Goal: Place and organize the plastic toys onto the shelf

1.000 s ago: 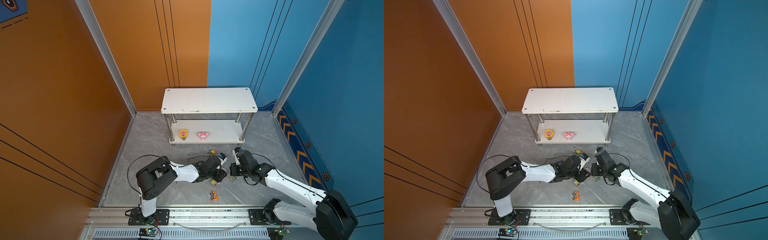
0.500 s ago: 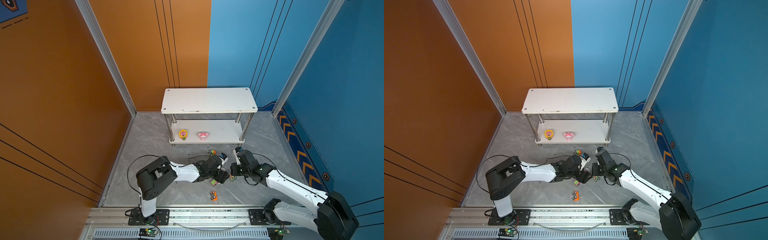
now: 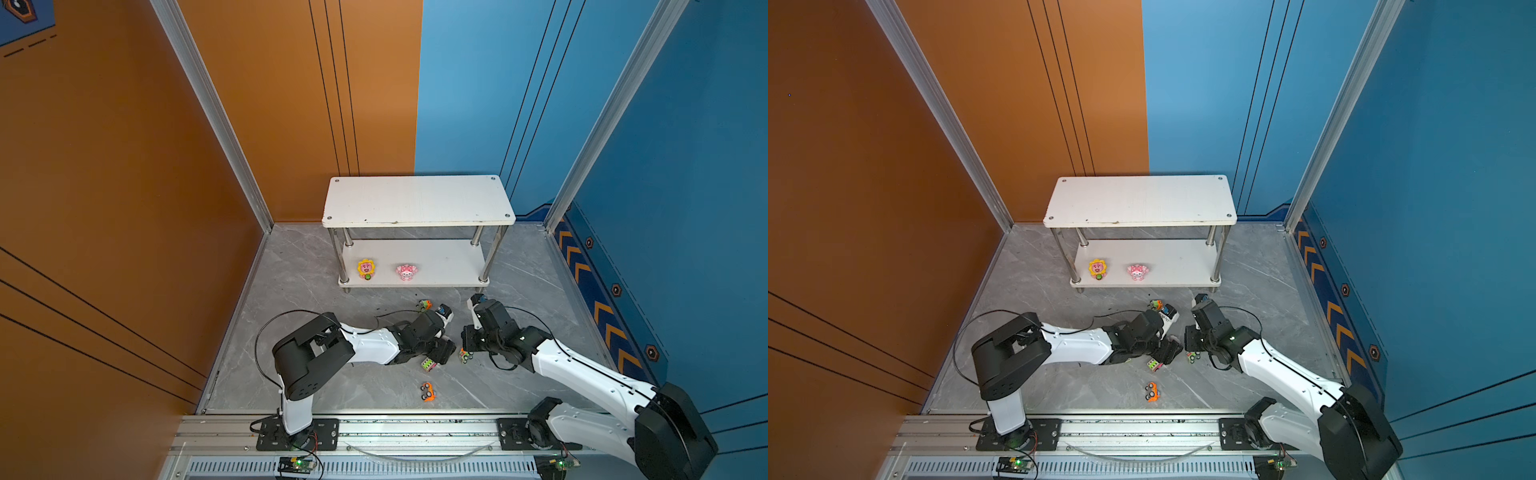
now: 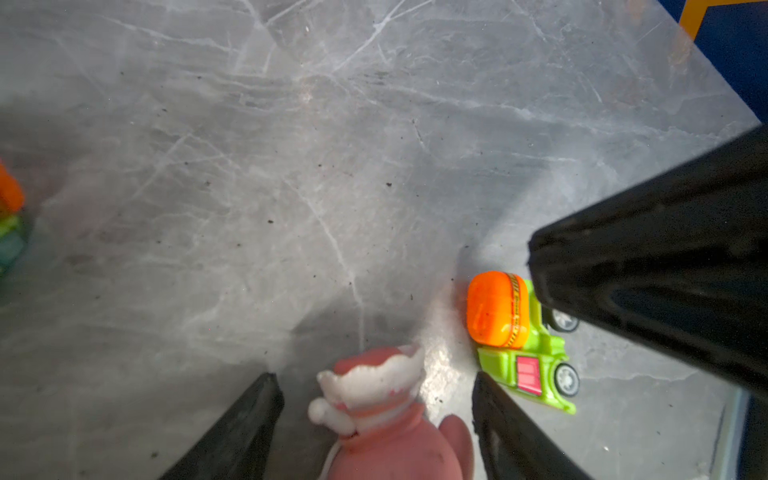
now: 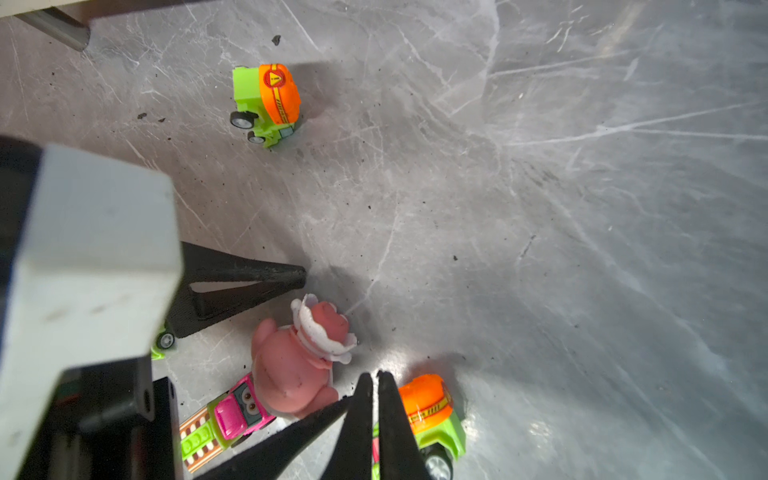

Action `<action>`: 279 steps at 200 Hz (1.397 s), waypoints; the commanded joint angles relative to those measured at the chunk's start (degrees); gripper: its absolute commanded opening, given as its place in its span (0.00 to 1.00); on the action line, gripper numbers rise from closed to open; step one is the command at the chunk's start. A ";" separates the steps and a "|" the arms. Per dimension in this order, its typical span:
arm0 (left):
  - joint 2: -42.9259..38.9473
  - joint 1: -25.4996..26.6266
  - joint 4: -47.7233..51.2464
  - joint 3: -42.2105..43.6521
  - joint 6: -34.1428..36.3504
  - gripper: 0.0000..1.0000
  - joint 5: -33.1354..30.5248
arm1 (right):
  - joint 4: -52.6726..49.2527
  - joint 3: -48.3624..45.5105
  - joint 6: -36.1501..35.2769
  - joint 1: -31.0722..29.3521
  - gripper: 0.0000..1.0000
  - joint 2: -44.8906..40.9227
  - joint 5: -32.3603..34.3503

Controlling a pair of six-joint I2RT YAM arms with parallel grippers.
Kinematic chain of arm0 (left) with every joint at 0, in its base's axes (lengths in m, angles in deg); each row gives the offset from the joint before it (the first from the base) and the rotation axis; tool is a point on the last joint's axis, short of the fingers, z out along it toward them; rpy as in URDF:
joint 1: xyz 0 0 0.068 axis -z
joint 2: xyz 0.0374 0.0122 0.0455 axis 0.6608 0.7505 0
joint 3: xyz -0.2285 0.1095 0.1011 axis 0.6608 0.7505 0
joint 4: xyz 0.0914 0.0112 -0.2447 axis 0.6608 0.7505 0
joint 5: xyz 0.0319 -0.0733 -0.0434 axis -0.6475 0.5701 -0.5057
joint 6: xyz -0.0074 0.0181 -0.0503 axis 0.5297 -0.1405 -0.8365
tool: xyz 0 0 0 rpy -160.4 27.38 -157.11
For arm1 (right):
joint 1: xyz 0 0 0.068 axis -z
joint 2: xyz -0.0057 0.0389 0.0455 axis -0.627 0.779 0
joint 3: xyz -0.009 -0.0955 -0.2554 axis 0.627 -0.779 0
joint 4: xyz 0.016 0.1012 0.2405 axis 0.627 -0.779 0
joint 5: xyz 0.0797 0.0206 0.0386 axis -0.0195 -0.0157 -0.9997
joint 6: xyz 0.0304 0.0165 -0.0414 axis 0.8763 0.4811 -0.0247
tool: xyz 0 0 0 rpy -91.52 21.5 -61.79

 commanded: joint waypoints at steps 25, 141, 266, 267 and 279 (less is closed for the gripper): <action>2.53 2.07 9.39 1.95 -1.11 0.80 -2.42 | -1.31 -0.41 -0.77 0.40 0.10 0.06 0.68; 1.52 2.36 10.68 2.78 -1.12 0.82 -3.86 | -4.13 2.89 0.13 15.32 0.25 -12.29 -3.34; 1.21 3.49 19.42 -0.27 0.77 0.82 -8.36 | -1.50 2.67 0.58 17.06 0.32 -10.20 -6.89; 1.25 3.45 19.37 -0.30 0.79 0.82 -8.29 | -1.48 2.67 0.57 17.06 0.32 -10.21 -6.85; 1.81 3.47 19.32 -0.53 0.73 0.77 -7.70 | -1.58 2.60 0.48 17.06 0.33 -10.33 -6.82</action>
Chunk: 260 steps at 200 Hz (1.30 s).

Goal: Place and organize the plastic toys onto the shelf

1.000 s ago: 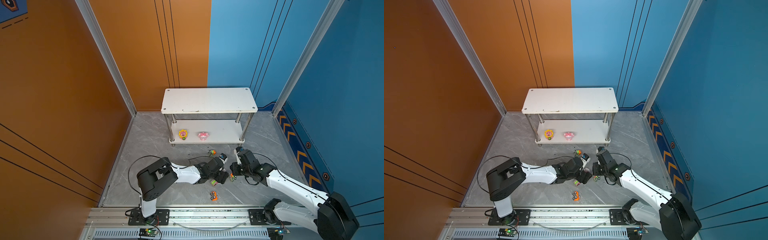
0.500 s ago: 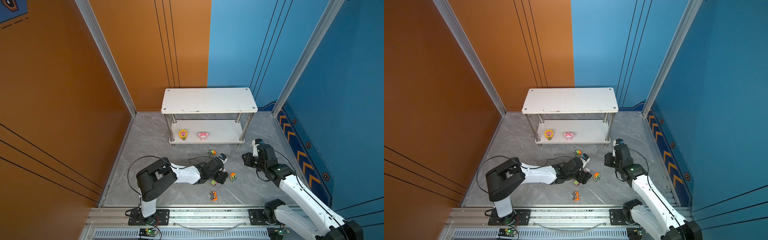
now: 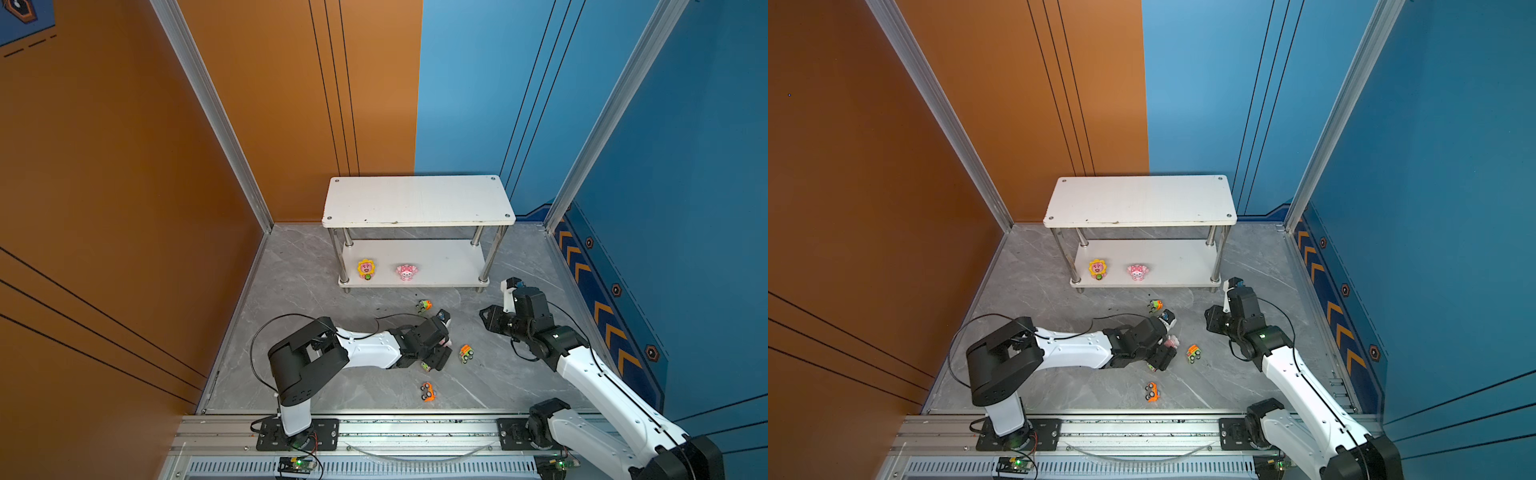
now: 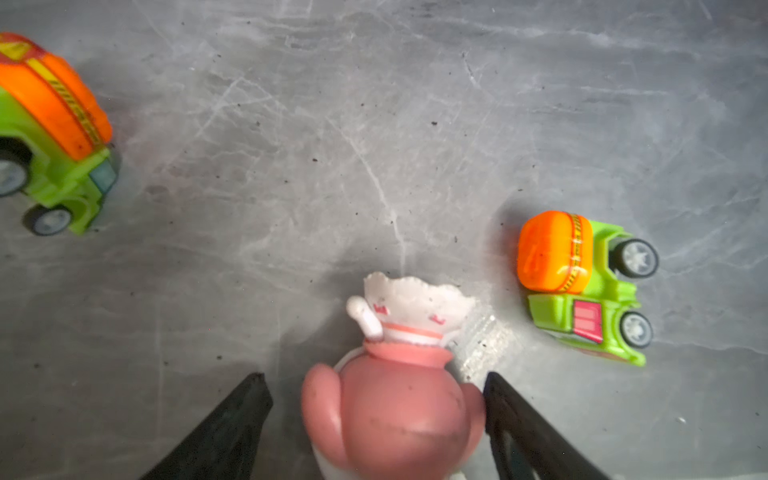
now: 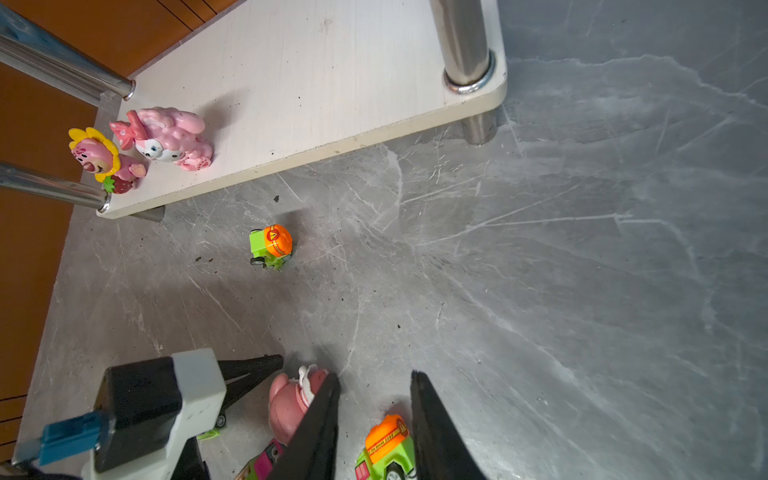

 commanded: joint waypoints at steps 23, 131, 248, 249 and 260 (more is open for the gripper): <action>3.92 0.62 8.57 0.90 -0.58 0.69 1.95 | 0.86 0.14 0.09 0.20 0.34 -0.16 -0.73; -6.78 -1.85 9.00 2.12 -0.70 0.36 9.07 | 1.21 0.51 -3.98 -7.35 0.34 0.08 2.65; -21.14 -8.30 15.49 5.62 3.46 0.21 22.44 | 20.20 -3.23 1.73 -22.16 0.52 8.56 -11.01; -21.31 -8.30 15.51 5.74 3.46 0.21 22.39 | 20.29 -3.18 1.82 -22.16 0.52 8.67 -11.06; -22.85 -8.81 15.03 6.70 3.29 0.21 22.27 | 21.35 -3.31 3.10 -22.16 0.56 9.75 -11.94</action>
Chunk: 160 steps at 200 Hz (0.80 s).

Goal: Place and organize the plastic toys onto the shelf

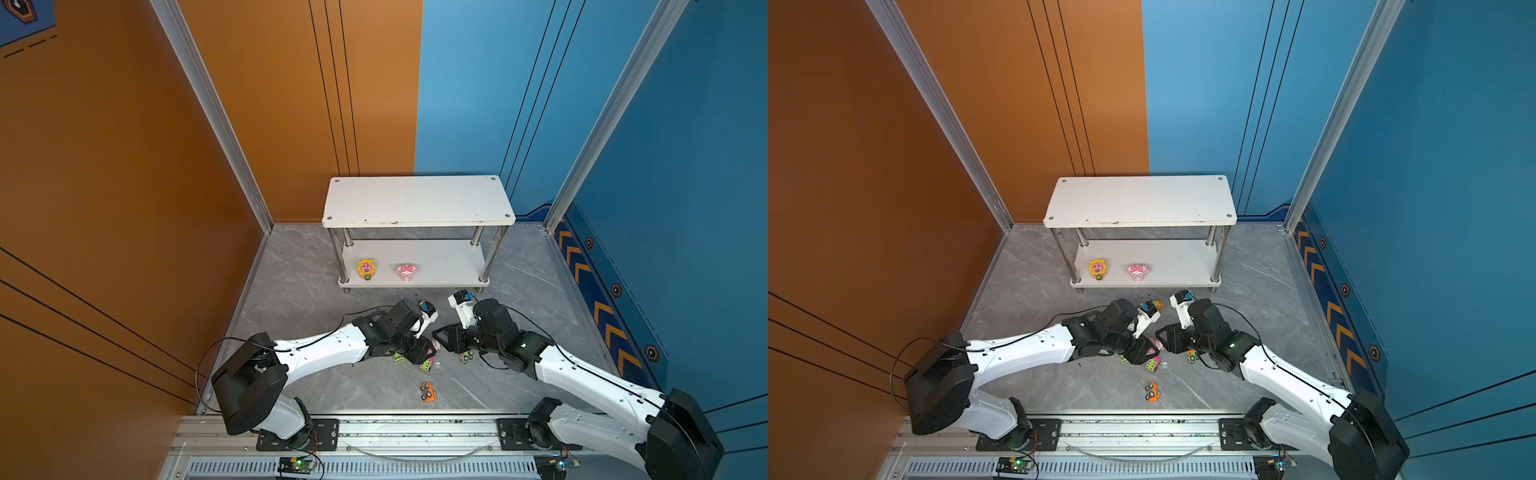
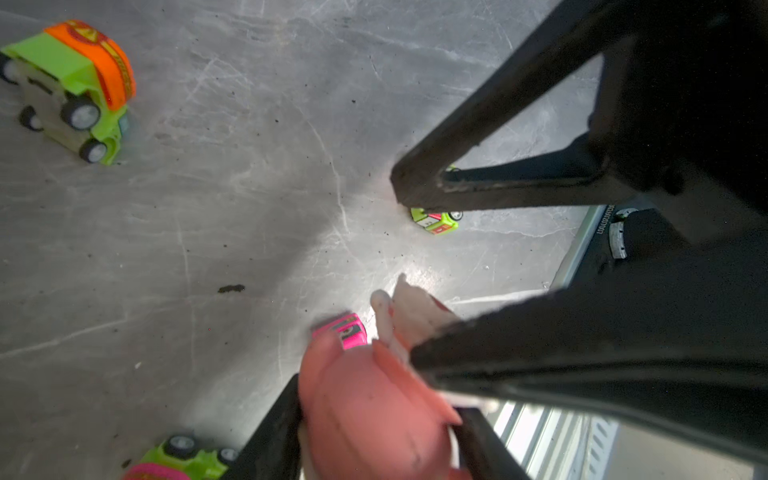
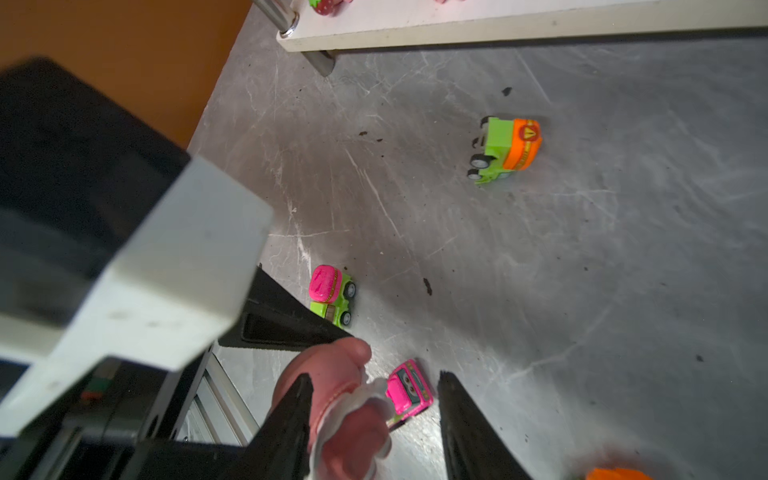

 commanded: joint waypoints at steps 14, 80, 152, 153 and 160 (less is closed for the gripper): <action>-5.68 -2.01 1.37 3.42 1.10 0.21 0.93 | 6.00 -0.39 5.67 -0.33 0.60 3.20 -3.46; -14.68 -3.29 -2.38 6.96 3.29 0.21 -5.58 | 19.72 -2.30 20.16 -2.98 0.65 10.46 -9.35; -15.61 -5.81 -3.15 8.02 2.69 0.21 -7.48 | 22.15 -2.04 24.72 -7.99 0.67 12.66 -8.85; -15.65 -5.86 -3.23 8.03 2.68 0.21 -7.35 | 22.17 -2.08 24.77 -7.97 0.67 12.60 -8.78; -15.75 -6.08 -3.72 8.13 2.55 0.21 -6.70 | 22.49 -2.55 24.96 -7.99 0.67 12.13 -8.41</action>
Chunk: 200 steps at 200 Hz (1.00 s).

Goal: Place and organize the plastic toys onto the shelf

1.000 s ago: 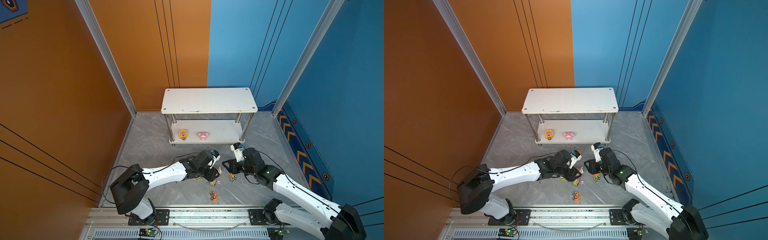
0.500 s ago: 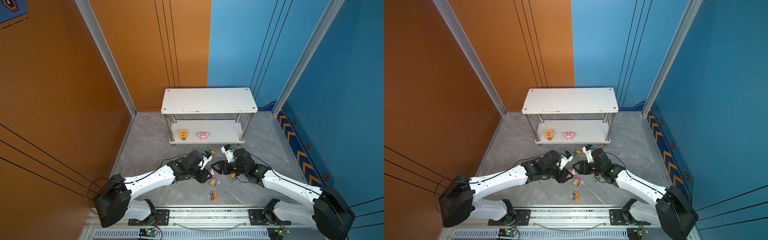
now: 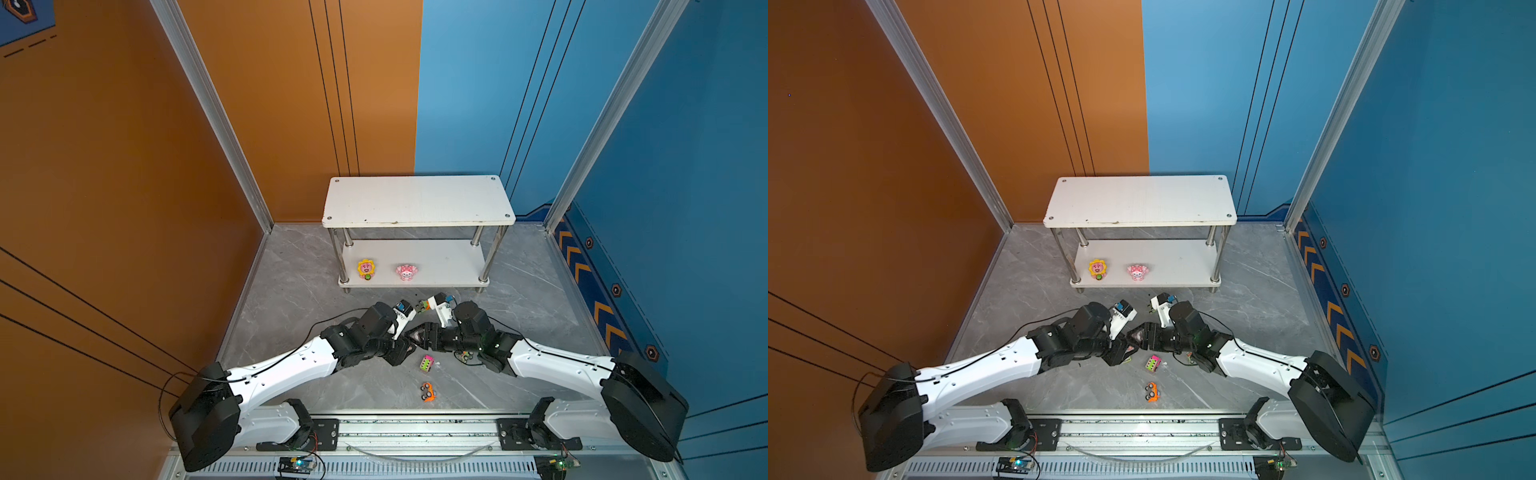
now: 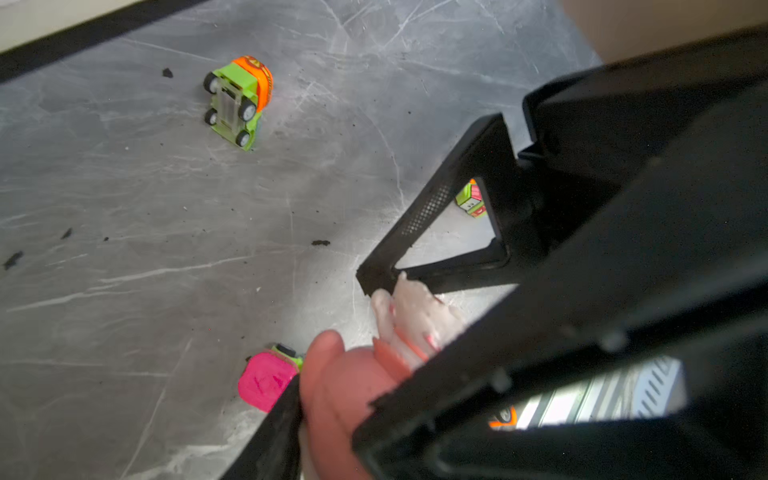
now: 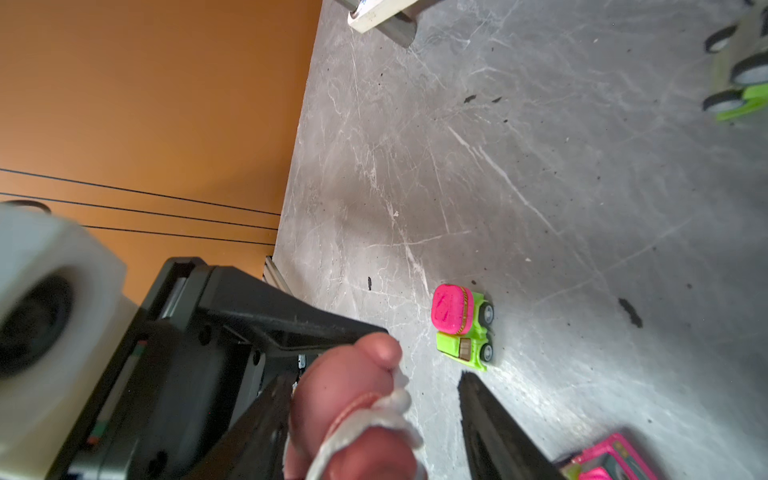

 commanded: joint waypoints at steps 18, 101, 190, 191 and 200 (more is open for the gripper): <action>-1.42 -1.82 -6.62 -0.23 -0.45 0.21 -0.28 | 0.61 -2.06 1.79 -1.59 0.62 -1.00 -0.47; -2.82 -1.32 -7.92 -0.68 -1.69 0.48 3.23 | 5.73 -1.62 4.16 -1.55 0.18 3.17 -1.64; -8.38 -2.98 -14.95 4.62 -6.13 0.91 5.31 | 18.25 -3.91 10.58 0.22 0.12 5.92 -4.85; -8.55 -3.01 -15.06 4.74 -6.15 0.92 5.36 | 18.54 -3.95 10.76 0.21 0.11 6.03 -4.89; -9.85 -3.45 -15.63 5.77 -6.33 0.93 5.42 | 21.73 -4.59 12.53 0.75 0.11 7.00 -5.85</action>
